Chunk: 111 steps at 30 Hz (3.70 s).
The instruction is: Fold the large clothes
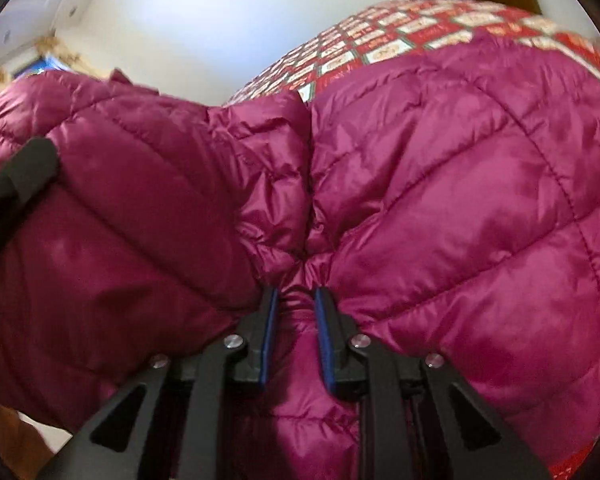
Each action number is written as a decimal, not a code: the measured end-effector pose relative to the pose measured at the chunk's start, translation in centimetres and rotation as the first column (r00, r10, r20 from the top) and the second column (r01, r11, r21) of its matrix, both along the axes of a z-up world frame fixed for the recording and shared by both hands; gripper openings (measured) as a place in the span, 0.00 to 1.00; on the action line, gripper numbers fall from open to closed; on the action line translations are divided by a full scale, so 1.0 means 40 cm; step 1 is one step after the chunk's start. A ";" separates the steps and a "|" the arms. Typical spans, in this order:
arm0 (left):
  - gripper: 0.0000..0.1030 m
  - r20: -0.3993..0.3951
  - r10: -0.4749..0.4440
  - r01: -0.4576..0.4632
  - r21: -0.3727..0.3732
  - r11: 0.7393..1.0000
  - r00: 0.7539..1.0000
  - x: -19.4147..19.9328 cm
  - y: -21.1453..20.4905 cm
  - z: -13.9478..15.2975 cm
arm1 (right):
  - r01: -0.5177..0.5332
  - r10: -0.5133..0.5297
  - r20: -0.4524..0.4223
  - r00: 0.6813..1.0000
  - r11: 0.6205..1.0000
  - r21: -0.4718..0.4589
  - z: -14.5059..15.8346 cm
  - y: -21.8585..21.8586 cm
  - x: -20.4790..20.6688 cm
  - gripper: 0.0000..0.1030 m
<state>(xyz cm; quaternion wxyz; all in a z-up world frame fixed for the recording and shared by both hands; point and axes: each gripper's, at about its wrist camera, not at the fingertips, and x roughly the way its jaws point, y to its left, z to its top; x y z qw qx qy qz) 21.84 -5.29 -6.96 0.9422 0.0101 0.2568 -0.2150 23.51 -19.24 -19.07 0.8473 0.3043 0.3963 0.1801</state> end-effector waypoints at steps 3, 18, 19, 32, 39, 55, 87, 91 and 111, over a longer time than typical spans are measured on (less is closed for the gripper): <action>0.24 0.011 -0.062 0.061 0.068 0.996 0.998 -0.007 -0.064 0.001 | 0.074 -0.075 0.044 0.996 0.997 0.031 0.041 -0.093 -0.031 0.23; 0.24 -0.113 -0.250 0.271 0.244 0.931 0.962 0.006 -0.311 -0.175 | 0.378 -0.376 0.039 0.926 0.917 -0.125 0.047 -0.430 -0.168 0.24; 0.24 -0.126 -0.260 0.283 0.241 0.928 0.957 0.008 -0.317 -0.189 | 0.379 -0.377 0.035 0.925 0.917 -0.126 0.046 -0.434 -0.167 0.24; 0.23 -0.135 -0.342 0.365 0.226 0.903 0.930 -0.005 -0.325 -0.241 | 0.145 -0.133 0.088 0.987 0.978 -0.152 0.124 -0.427 0.009 0.24; 0.31 -0.138 -0.355 0.378 0.234 0.896 0.925 -0.029 -0.303 -0.227 | 0.053 -0.058 -0.013 0.998 0.968 -0.247 0.046 -0.406 0.065 0.18; 0.35 -0.090 -0.429 0.424 0.428 0.798 0.899 -0.180 -0.241 -0.162 | 0.016 -0.021 -0.064 0.998 0.997 -0.082 0.007 -0.433 0.054 0.14; 0.61 -0.187 0.015 0.026 0.220 0.975 0.982 0.253 0.028 -0.146 | 0.027 0.035 0.137 0.990 0.905 -0.425 0.148 -0.217 -0.160 0.20; 0.62 -0.200 0.003 0.041 0.219 0.975 0.980 0.258 0.040 -0.144 | 0.133 -0.109 0.094 0.990 0.941 -0.310 0.100 -0.316 -0.177 0.18; 0.69 -0.159 0.019 0.015 0.214 0.977 0.987 0.230 0.042 -0.129 | 0.282 -0.257 0.117 0.959 0.867 -0.410 0.224 -0.422 -0.166 0.40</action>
